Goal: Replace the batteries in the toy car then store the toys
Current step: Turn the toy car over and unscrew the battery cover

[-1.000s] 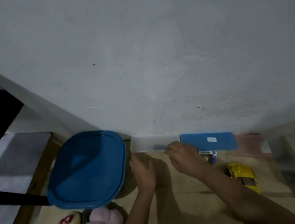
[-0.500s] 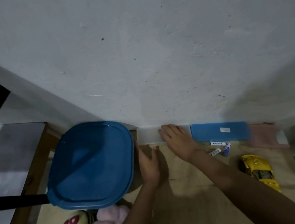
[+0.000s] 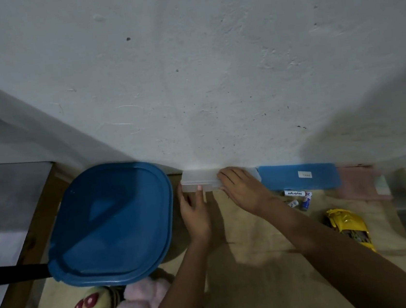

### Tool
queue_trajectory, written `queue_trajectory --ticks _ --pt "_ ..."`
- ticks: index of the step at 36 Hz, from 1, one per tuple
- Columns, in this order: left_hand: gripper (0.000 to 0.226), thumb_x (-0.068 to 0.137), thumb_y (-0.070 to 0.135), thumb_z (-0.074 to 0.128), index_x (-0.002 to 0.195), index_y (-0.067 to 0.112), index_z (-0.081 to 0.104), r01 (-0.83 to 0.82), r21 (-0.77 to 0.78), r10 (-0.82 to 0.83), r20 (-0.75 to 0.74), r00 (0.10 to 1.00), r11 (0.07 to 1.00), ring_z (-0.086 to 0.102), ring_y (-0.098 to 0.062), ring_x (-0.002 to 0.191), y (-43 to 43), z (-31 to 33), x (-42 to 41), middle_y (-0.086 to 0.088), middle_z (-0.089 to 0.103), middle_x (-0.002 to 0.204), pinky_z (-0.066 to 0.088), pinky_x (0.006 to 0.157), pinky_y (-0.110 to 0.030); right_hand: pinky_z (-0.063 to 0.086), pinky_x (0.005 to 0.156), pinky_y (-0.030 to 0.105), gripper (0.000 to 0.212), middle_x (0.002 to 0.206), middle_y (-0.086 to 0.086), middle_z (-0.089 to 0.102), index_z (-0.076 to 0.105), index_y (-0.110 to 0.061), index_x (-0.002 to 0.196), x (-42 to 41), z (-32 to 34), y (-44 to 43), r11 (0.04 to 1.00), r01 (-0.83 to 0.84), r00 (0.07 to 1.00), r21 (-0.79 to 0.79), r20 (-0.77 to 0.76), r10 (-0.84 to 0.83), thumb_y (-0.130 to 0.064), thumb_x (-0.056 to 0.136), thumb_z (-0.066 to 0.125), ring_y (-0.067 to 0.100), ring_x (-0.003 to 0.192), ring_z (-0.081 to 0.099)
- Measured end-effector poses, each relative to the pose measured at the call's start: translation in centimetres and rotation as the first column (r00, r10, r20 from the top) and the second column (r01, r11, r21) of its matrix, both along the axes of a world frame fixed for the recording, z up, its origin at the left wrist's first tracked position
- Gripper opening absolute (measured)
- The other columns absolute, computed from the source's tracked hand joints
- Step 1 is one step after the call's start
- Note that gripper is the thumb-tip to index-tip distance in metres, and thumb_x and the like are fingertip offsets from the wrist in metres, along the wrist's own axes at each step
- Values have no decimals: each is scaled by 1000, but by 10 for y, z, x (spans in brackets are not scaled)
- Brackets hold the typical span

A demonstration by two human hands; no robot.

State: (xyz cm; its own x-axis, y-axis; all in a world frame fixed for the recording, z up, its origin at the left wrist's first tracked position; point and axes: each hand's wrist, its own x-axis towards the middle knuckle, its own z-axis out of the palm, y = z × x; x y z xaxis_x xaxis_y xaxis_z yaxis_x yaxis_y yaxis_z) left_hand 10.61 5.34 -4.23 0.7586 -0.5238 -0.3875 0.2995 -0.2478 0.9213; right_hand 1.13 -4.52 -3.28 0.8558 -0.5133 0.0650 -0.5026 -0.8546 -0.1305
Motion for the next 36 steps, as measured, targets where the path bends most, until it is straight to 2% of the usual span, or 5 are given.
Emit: queue_trajectory --ticks 2,6,22,30,36 --pt "55 94 26 53 144 19 32 19 -8 -19 -15 1000 1000 42 -18 130 0 2 3 -5 46 141 35 102 -28 45 99 35 51 121 17 61 57 -1 121 2 2 1 1000 10 1000 -26 -2 -10 -11 75 75 29 112 59" --pt "57 94 28 52 145 21 29 44 -11 -44 -8 999 999 41 -19 131 1 3 5 -4 44 143 35 98 -26 56 76 34 58 94 11 72 70 -4 98 2 -3 2 994 32 998 -107 52 -26 -13 44 91 24 84 70" --pt "56 94 27 52 145 22 29 61 -38 -61 -10 998 997 43 -12 125 2 5 6 -3 45 141 36 97 -25 55 76 34 62 91 11 73 71 -1 93 4 -4 6 976 81 988 -203 145 -51 -17 38 94 23 82 71" --pt "59 93 35 52 145 29 24 134 21 -134 -6 991 991 35 -16 136 11 3 8 2 37 148 28 115 -41 54 80 43 35 94 20 69 63 4 105 11 6 -11 996 88 973 -34 217 -79 2 70 67 33 84 68" --pt "61 94 35 50 147 29 20 161 18 -161 -5 987 987 29 -15 138 12 7 8 2 32 151 25 115 -38 51 80 31 26 91 10 71 67 -7 98 8 13 -7 995 94 978 -29 191 -87 -15 80 51 25 81 69"
